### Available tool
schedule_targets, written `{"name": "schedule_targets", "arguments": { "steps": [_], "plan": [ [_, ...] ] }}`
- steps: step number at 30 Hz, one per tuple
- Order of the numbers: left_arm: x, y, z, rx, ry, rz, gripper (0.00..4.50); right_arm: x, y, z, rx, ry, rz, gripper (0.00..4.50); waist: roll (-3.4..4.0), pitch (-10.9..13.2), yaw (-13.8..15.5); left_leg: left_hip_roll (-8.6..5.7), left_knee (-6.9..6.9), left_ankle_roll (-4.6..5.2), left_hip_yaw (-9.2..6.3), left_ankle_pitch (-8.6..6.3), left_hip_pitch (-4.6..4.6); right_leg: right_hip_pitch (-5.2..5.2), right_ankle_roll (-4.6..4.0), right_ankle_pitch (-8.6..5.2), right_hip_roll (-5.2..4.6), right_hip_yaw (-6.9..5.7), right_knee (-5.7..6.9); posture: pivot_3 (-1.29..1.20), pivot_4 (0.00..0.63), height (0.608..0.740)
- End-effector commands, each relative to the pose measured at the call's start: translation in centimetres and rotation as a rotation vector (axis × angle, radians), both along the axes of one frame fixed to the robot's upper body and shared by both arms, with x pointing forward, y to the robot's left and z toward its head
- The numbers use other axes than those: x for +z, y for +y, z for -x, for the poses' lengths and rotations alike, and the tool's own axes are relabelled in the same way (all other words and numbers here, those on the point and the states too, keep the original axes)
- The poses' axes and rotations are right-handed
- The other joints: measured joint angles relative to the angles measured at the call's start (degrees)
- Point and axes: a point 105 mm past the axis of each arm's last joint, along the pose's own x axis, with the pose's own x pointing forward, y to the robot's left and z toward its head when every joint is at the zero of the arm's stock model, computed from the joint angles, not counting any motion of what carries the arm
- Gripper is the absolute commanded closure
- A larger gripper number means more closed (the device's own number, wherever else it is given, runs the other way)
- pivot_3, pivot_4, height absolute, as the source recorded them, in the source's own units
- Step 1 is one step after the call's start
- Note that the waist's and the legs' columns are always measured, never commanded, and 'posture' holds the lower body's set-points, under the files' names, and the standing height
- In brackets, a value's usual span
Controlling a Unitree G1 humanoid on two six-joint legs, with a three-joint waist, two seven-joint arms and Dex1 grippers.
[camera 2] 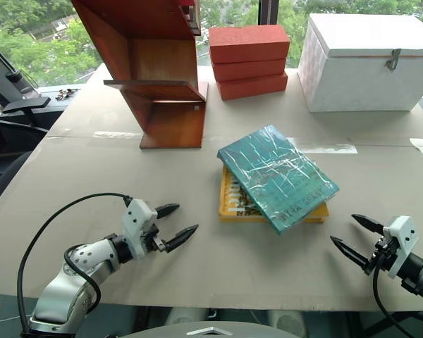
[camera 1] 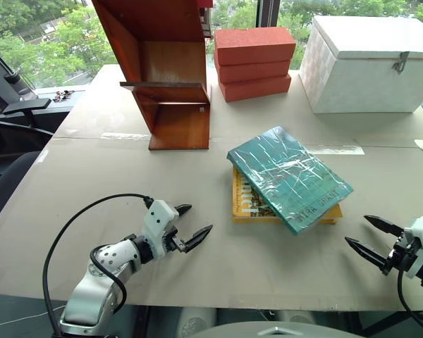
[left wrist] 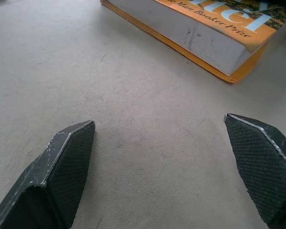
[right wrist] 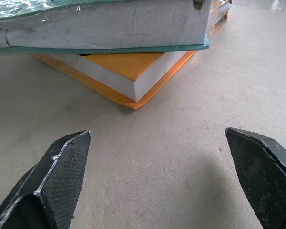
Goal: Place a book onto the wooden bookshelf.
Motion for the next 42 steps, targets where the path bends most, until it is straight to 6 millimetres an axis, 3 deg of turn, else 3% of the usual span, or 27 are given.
{"name": "schedule_targets", "arguments": {
  "steps": [1, 24, 30, 34, 38, 40, 42],
  "plan": [
    [-0.1, 0.1, 0.0, 0.006, -0.005, -0.003, 0.04, 1.0, -0.9, -0.2, -0.006, -0.045, 0.032, 0.00, 0.00, 0.0, 0.0, 0.00, 0.00, 0.00, 0.00, 0.00, 0.00, 0.00, 0.00, 0.00, 0.00, 0.00, 0.00, 0.00, 0.150, 0.740],
    [-0.1, -0.2, 0.1, 0.000, -0.007, 0.019, 0.04, 0.8, -3.0, -0.3, -0.038, -0.046, 0.079, 0.00, 0.01, 0.0, 0.0, -0.01, 0.02, 0.00, 0.02, 0.00, 0.00, 0.01, 0.00, 0.00, 0.01, 0.01, 0.00, 0.00, 0.150, 0.740],
    [2.2, -0.6, -0.1, -0.080, -0.041, 0.038, 0.04, 2.7, -4.6, -3.5, -0.159, -0.141, 0.119, 0.00, -0.06, 0.0, -0.1, -0.01, 0.07, 0.01, 0.04, 0.01, 0.03, 0.02, 0.00, 0.01, 0.02, 0.03, 0.02, 0.00, 0.150, 0.740],
    [5.7, -1.1, -0.2, -0.266, -0.057, 0.061, 0.04, 4.0, -6.6, -9.1, -0.342, -0.185, 0.261, 0.00, -0.13, 0.2, -0.3, -0.02, 0.12, 0.01, 0.06, 0.01, 0.02, 0.02, -0.01, 0.02, 0.03, 0.04, 0.05, 0.00, 0.150, 0.740],
    [9.4, -1.2, -1.1, -0.357, -0.143, 0.077, 0.04, 6.6, -6.4, -12.1, -0.356, -0.265, 0.194, 0.00, -0.11, 0.2, -0.1, -0.01, 0.11, 0.02, 0.02, 0.02, 0.01, 0.01, -0.15, 0.13, 0.11, 0.03, 0.06, 0.00, 0.150, 0.740],
    [11.2, -1.1, -1.4, -0.398, -0.187, 0.065, 0.00, 7.5, -4.8, -13.1, -0.294, -0.290, 0.138, 0.85, -0.14, 0.3, 0.0, -0.02, -0.02, 0.02, -0.02, 0.02, -0.05, 0.01, -0.28, 0.18, 0.14, 0.02, 0.05, 0.00, 0.150, 0.740],
    [11.8, -1.0, -1.3, -0.433, -0.178, 0.044, 0.00, 7.5, -3.4, -13.3, -0.226, -0.288, 0.129, 1.85, -0.16, 0.3, -0.1, -0.02, -0.06, 0.02, -0.06, 0.02, -0.11, 0.00, -0.21, 0.15, 0.16, 0.02, 0.02, 0.00, 0.150, 0.740]
  ]
}}
